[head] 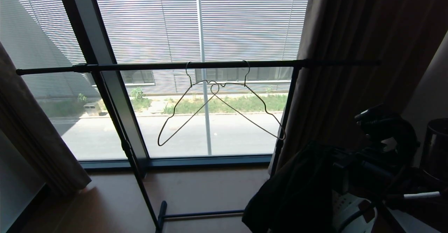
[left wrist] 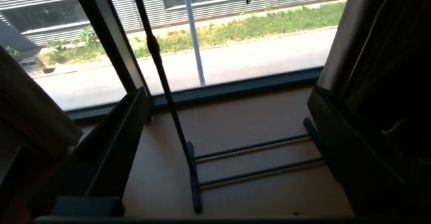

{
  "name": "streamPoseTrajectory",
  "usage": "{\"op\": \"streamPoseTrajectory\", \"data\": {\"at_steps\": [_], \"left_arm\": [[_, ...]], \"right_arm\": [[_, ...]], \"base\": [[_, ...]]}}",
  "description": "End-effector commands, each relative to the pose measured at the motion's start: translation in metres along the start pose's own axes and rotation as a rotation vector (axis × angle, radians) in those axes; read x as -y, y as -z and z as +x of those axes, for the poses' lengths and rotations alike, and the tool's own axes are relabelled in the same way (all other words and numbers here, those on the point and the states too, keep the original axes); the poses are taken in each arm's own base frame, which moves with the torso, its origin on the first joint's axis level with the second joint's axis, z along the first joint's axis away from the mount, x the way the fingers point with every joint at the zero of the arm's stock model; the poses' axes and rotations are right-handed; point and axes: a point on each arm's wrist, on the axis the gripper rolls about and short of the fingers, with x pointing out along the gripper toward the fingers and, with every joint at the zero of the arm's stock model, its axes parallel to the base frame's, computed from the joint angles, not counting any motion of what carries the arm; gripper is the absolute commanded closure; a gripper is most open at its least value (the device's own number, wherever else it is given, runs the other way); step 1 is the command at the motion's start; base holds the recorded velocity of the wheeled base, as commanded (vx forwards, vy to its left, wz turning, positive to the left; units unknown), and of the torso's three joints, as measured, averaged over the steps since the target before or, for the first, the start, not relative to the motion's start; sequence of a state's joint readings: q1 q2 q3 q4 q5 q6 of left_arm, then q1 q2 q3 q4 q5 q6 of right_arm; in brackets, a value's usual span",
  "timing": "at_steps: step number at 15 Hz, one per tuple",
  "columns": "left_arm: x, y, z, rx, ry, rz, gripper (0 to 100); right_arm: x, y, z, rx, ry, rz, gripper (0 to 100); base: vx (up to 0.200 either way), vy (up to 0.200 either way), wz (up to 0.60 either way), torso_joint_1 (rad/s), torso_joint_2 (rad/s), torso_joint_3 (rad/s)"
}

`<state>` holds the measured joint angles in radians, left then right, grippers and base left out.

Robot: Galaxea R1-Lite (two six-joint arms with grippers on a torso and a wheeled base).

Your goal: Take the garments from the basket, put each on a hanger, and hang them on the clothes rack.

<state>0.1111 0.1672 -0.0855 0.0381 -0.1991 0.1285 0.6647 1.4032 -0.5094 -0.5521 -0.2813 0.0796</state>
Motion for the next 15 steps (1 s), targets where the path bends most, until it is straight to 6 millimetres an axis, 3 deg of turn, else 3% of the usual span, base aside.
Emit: {"op": "streamPoseTrajectory", "data": {"at_steps": [1,3,6,9,13,15], "left_arm": [[-0.008,-0.043,0.021,-0.109,0.092,-0.08,0],[-0.01,-0.065,0.049,-0.225,0.241,-0.167,0],[0.005,-0.082,0.082,-0.38,0.436,-0.259,0],[0.027,-0.081,0.112,-0.476,0.551,-0.29,0],[0.058,-0.081,0.138,-0.502,0.675,-0.281,0],[0.082,-0.078,0.159,-0.583,0.716,-0.275,0]], "right_arm": [[-0.012,-0.01,0.02,-0.038,-0.015,0.045,100],[-0.019,-0.027,0.025,-0.06,-0.024,0.116,100],[-0.025,-0.042,0.031,-0.063,-0.03,0.194,100],[-0.035,-0.048,0.043,-0.062,-0.047,0.205,100],[-0.048,-0.054,0.06,-0.064,-0.066,0.199,100],[-0.06,-0.057,0.072,-0.064,-0.086,0.192,100]], "base": [[0.0,0.0,0.0,0.0,0.0,0.0],[0.0,0.0,0.0,0.0,0.0,0.0],[0.0,0.0,0.0,0.0,0.0,0.0],[0.0,0.0,0.0,0.0,0.0,0.0],[0.0,0.0,0.0,0.0,0.0,0.0],[0.0,0.0,0.0,0.0,0.0,0.0]]}}
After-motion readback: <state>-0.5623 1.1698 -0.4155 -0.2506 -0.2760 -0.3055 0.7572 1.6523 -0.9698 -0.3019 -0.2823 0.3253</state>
